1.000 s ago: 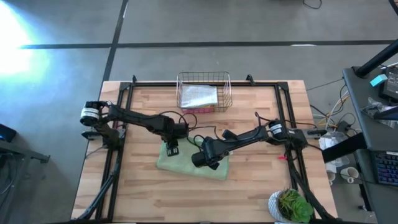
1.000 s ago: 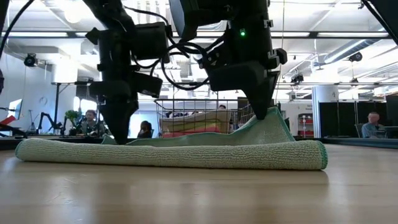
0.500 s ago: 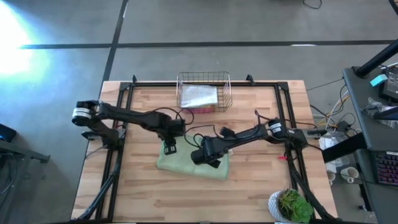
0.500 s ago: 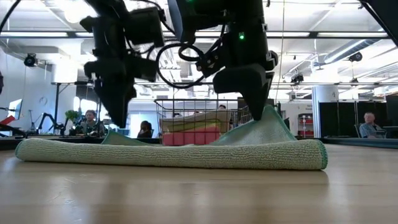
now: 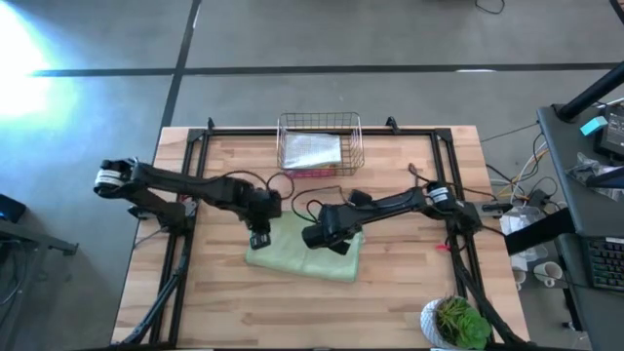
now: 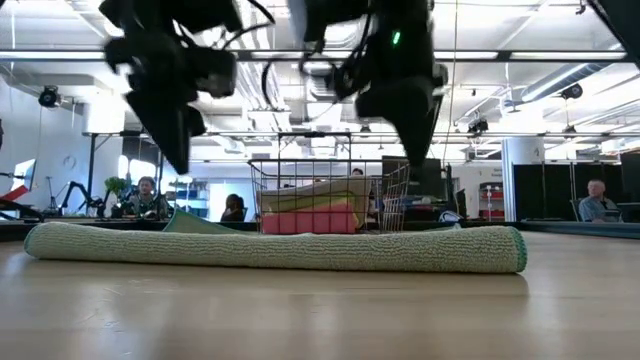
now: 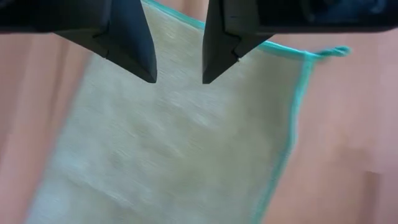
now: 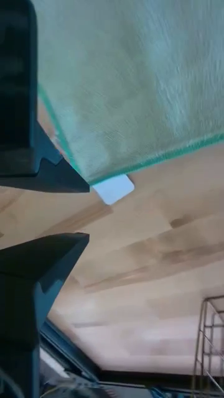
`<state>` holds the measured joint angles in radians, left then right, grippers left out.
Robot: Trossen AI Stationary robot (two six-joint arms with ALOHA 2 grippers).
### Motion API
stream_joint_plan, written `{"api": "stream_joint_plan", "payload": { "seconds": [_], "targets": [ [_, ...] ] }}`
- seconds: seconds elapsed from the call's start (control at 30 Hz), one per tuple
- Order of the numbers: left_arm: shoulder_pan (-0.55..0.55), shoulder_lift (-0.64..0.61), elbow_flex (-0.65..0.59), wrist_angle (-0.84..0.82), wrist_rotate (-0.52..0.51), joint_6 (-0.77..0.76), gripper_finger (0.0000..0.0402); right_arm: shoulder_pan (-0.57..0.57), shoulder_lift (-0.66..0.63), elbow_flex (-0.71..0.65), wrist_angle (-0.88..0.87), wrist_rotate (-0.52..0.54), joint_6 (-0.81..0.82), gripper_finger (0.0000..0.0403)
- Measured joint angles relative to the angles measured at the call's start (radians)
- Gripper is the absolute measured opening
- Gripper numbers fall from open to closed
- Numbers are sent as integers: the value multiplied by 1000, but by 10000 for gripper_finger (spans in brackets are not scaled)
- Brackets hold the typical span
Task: Fold microfiber towels
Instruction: Fold the light green microfiber cloth
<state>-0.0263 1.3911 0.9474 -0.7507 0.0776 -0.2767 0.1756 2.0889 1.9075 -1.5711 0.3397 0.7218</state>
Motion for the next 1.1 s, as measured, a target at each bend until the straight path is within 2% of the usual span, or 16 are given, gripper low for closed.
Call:
{"api": "stream_joint_plan", "payload": {
  "seconds": [0.17,0.3,0.4,0.6,0.73,0.97,1.1],
  "targets": [
    [-92,-38,-22,-1,-2,-37,113,57,-104,-35,5,8,-26,96],
    [-147,-45,-22,16,-5,-108,113,92,-224,-154,77,27,23,88],
    [-180,-34,-22,63,-20,-156,113,109,-325,-283,208,27,93,82],
    [-216,15,-62,198,-87,-217,113,119,-484,-530,602,12,133,72],
    [-216,41,-93,244,-103,-264,113,114,-520,-647,828,-28,113,61],
    [-216,80,-103,246,-132,-271,113,96,-488,-774,948,-57,116,14],
    [-216,114,-105,246,-132,-271,113,79,-484,-831,1029,-57,116,9]
  ]
}}
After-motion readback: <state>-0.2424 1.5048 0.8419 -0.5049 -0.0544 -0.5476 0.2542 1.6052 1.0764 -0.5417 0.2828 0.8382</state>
